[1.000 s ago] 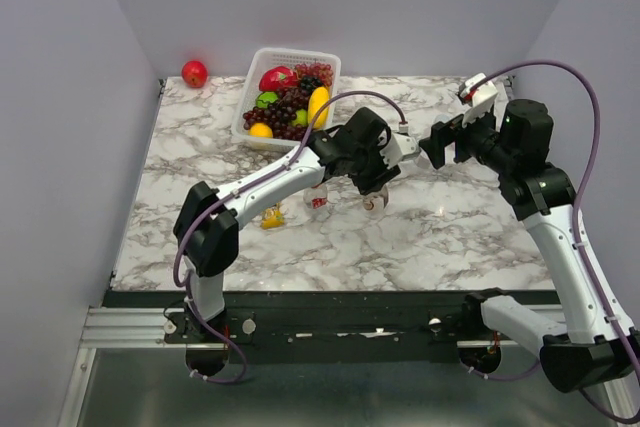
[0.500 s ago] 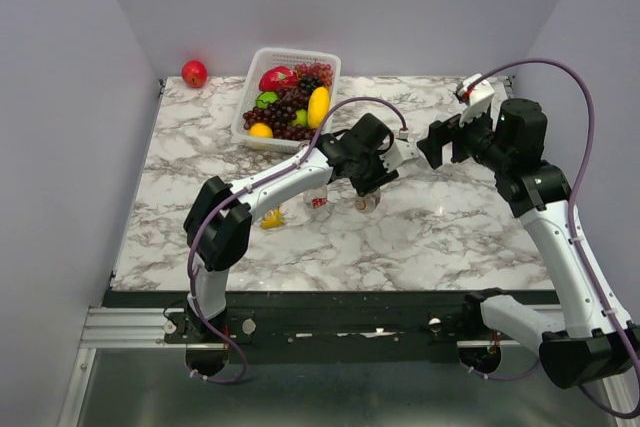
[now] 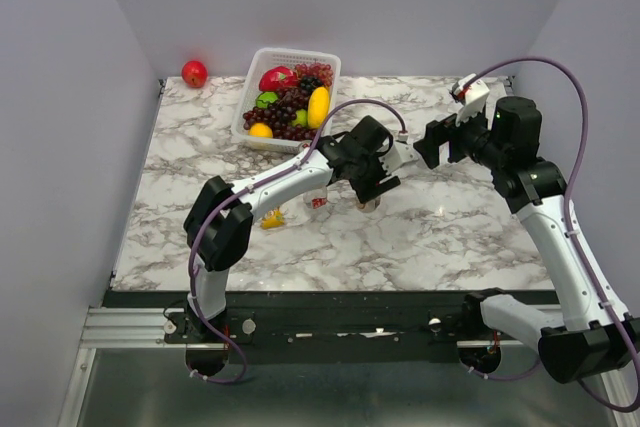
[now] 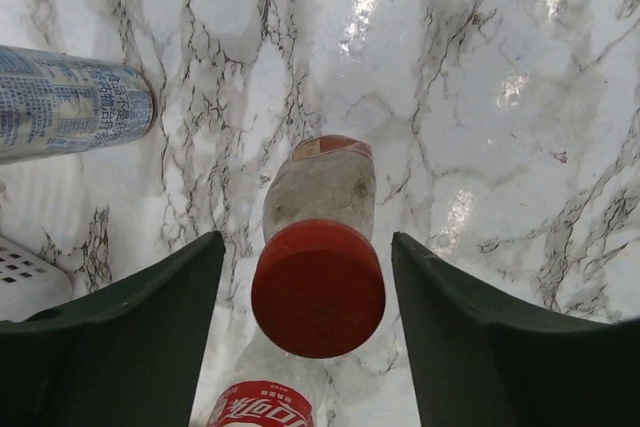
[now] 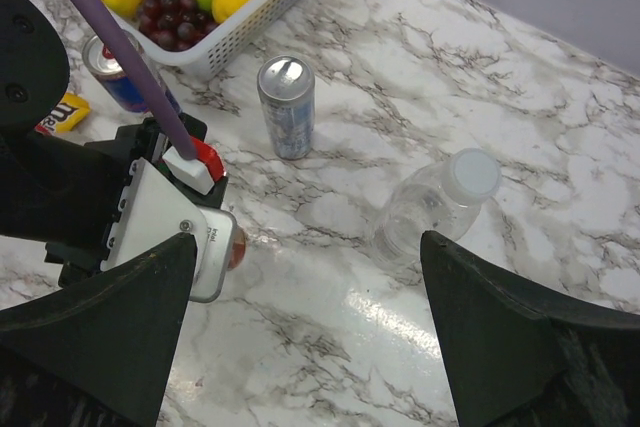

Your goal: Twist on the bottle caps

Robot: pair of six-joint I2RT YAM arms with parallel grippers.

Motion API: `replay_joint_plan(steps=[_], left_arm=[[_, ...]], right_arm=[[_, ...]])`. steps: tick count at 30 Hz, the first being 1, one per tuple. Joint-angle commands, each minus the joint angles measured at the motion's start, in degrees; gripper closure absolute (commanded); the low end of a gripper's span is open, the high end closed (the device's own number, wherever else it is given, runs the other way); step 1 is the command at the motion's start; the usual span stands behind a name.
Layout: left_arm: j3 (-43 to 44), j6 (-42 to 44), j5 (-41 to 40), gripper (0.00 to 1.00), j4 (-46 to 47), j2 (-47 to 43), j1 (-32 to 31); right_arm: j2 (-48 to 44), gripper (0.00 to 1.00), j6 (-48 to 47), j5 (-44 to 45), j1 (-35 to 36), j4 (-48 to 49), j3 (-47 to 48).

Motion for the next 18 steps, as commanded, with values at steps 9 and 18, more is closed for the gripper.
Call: replay_joint_plan(steps=[9, 18], left_arm=[[-0.4, -0.1, -0.1, 0.07, 0.2, -0.1, -0.2], [-0.4, 0.3, 1.2, 0.01, -3.7, -3.6, 0.6]], right_arm=[[0.7, 0.01, 0.4, -1.3, -0.4, 1.3, 0.8], [1.1, 0.00, -1.9, -2.7, -0.4, -0.8, 2.8]])
